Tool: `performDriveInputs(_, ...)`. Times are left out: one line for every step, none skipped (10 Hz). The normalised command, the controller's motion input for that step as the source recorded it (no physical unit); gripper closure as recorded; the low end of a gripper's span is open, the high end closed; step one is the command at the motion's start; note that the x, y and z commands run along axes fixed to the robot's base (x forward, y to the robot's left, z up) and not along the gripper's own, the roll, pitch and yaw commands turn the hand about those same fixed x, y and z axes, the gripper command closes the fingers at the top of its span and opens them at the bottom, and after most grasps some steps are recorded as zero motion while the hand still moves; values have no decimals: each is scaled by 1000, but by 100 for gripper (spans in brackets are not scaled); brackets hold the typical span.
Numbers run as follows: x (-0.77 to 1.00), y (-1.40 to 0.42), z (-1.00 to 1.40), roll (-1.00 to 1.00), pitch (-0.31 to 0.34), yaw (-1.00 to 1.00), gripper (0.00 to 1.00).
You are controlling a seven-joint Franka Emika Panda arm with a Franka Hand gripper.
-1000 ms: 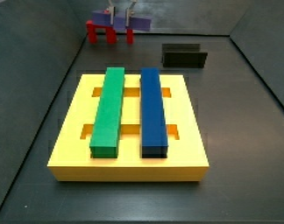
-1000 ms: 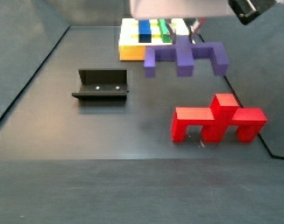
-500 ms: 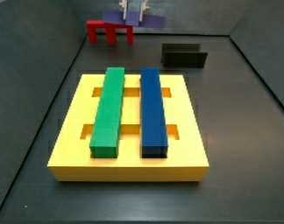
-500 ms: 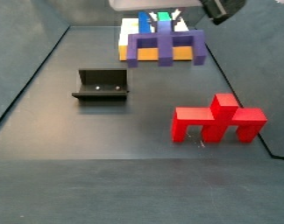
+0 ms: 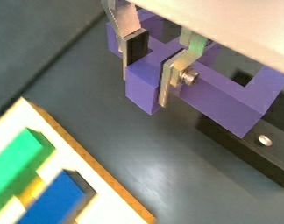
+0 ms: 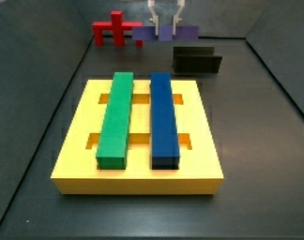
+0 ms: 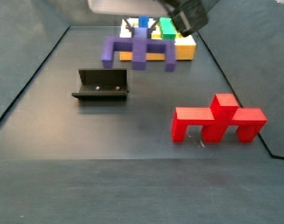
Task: Pick up the purple object. Move up. Place the purple object on the fixture. Regrasp the purple object. Move to above the board. Insert the purple object.
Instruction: Place the purple object on the fixture.
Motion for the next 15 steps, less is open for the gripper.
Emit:
performDriveInputs(883, 71, -60, -774, -177, -11, 100)
performDriveInputs(860, 63, -63, -783, -191, -9, 100)
performDriveInputs(863, 66, -54, -763, -191, -6, 100)
performDriveInputs(877, 126, -43, -794, -137, 0, 100)
performDriveInputs(914, 163, 0, -720, -80, 0, 100)
performDriveInputs(946, 217, 34, -606, 0, 0, 100)
performDriveInputs(920, 349, 11, -354, 229, 0, 100)
performDriveInputs(837, 354, -9, -157, 446, -69, 100)
performDriveInputs(840, 314, -134, -57, 486, -129, 100)
performDriveInputs(923, 246, -329, -34, 389, -169, 100)
performDriveInputs(897, 37, -260, -80, 337, -157, 100)
performDriveInputs(911, 0, -126, -194, 311, -129, 100)
performDriveInputs(857, 0, -103, -206, 249, -129, 100)
performDriveInputs(734, 51, -91, -149, 229, -137, 100)
performDriveInputs(731, 197, -163, -137, 286, -220, 100)
